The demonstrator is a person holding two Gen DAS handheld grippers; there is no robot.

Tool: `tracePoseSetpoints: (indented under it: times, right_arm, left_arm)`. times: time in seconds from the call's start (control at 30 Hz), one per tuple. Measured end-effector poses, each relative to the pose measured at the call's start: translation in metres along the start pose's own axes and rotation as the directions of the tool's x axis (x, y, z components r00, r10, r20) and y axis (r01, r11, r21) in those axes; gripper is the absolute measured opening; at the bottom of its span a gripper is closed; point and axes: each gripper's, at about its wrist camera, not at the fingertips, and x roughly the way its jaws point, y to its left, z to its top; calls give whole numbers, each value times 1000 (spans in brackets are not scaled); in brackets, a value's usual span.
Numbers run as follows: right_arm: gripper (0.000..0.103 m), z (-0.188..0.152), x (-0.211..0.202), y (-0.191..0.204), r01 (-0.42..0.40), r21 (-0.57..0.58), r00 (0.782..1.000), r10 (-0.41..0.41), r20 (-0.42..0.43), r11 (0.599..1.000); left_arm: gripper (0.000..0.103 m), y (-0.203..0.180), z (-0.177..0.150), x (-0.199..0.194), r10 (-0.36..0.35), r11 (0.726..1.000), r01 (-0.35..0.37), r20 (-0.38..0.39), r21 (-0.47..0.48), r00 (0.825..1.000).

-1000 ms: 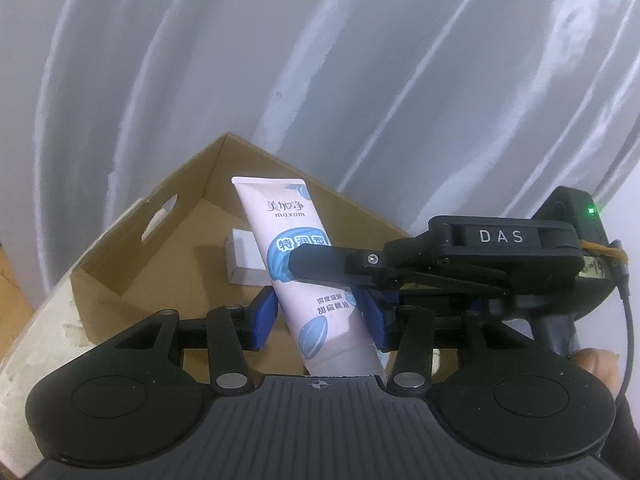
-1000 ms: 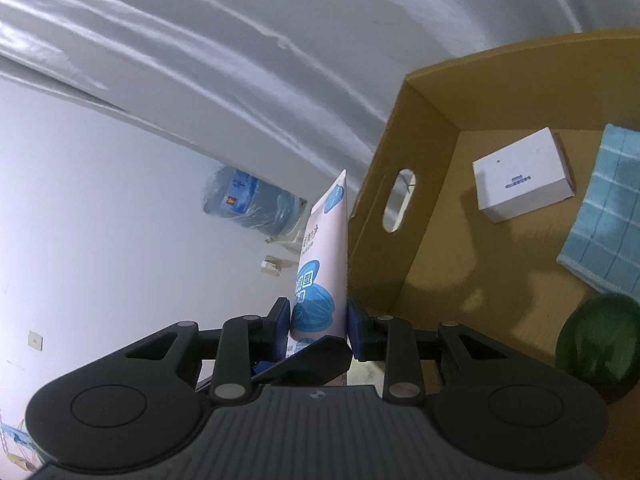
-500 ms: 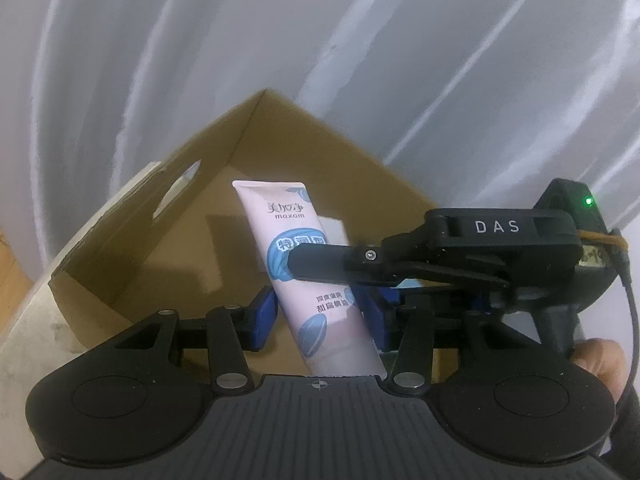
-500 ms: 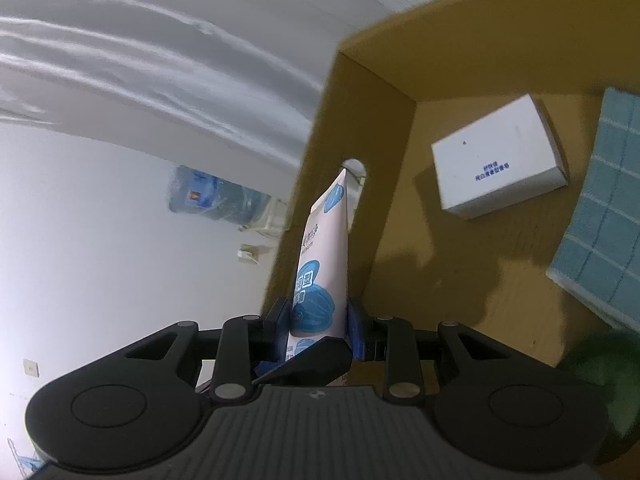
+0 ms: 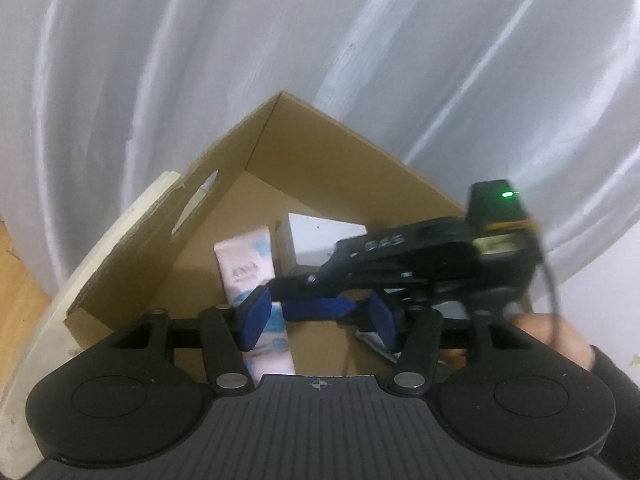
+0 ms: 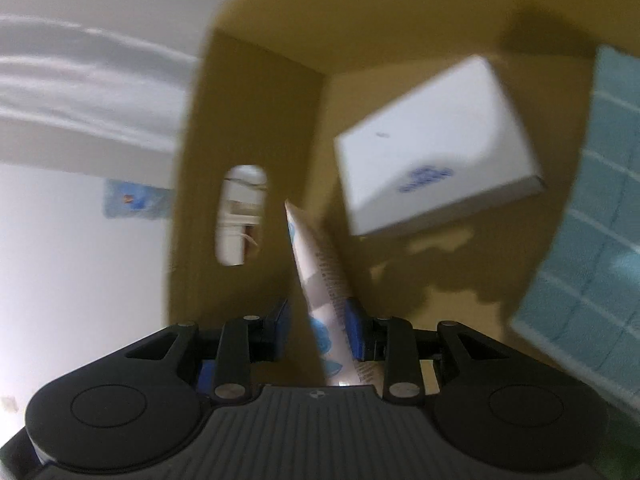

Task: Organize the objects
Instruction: 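Lower the cream tube into the box and open the right gripper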

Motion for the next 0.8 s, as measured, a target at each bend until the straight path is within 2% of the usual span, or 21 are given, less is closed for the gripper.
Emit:
tracePoseSetpoints:
  times: [0.27,0.33,0.47,0.57,0.67,0.8]
  right_arm:
    - [34,-15,-19,13,77,-54,996,-75,45,996]
    - [34,-18,-28,15,77,-58,996,-74,58,995]
    - [38,-32,-48,23,57,-77,995,-50,89,995]
    - [45,-48,-68,39,44,-120,991,-29,128,992]
    - [53,-74,-94,53,28,-174,983,5,183,984]
    - [59,-110,-123,62,23,-224,959,42,281,974]
  left_arm:
    - [75,0,-2,-35,-11,1000,10,83,16,997]
    - [81,0,-6,-46,3,1000,-5,102,20,995]
    - [101,-5,-15,-68,36,999,-40,141,25,989]
    - [102,-16,-26,-83,93,993,-103,162,60,982]
    - [103,-32,-41,-95,189,974,-209,196,87,962]
    - [103,-57,-65,-118,325,927,-359,242,111,914]
